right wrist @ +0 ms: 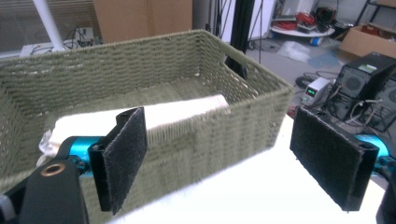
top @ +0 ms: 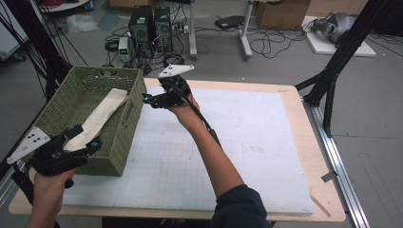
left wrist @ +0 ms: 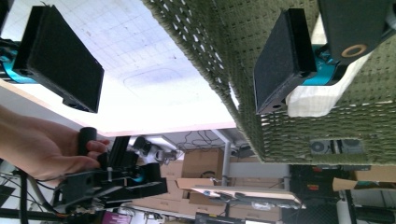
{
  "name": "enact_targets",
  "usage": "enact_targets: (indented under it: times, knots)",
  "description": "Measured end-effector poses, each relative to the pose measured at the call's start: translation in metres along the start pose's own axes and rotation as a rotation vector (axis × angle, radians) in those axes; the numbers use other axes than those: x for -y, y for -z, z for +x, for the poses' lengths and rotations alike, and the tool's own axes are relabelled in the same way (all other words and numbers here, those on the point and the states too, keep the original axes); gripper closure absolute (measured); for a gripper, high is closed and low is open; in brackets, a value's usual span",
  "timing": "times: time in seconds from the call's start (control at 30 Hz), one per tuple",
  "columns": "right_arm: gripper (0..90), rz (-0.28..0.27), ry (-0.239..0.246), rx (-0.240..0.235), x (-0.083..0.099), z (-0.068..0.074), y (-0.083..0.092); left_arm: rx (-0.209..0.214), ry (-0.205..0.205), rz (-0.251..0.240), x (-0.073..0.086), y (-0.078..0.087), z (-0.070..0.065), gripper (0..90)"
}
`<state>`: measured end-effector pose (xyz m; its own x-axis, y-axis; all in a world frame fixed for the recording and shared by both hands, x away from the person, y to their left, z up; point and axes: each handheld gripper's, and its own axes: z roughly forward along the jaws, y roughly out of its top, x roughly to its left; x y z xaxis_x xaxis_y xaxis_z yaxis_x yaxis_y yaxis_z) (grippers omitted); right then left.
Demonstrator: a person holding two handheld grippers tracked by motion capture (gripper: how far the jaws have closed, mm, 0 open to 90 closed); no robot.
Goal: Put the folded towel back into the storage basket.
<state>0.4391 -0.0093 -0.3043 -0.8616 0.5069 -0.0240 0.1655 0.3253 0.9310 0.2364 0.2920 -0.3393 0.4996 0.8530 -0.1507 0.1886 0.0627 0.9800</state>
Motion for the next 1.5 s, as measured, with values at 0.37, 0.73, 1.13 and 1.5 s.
enact_targets:
  times: [0.37,0.73,1.13,1.5]
  knots:
    - [17.0,-0.005,0.011,0.077,0.027,-0.009,0.054,0.059,-0.005,0.011,0.0,-0.017,-0.011,16.7]
    - [16.9,-0.001,0.025,0.152,0.051,-0.015,0.107,0.131,-0.026,0.018,-0.003,-0.041,-0.028,16.7]
    - [16.7,-0.008,0.002,0.243,0.083,-0.016,0.164,0.225,-0.045,0.031,-0.002,-0.065,-0.046,16.7]
    - [16.7,0.013,-0.019,0.329,0.124,-0.005,0.211,0.313,-0.07,0.059,0.01,-0.087,-0.066,16.8]
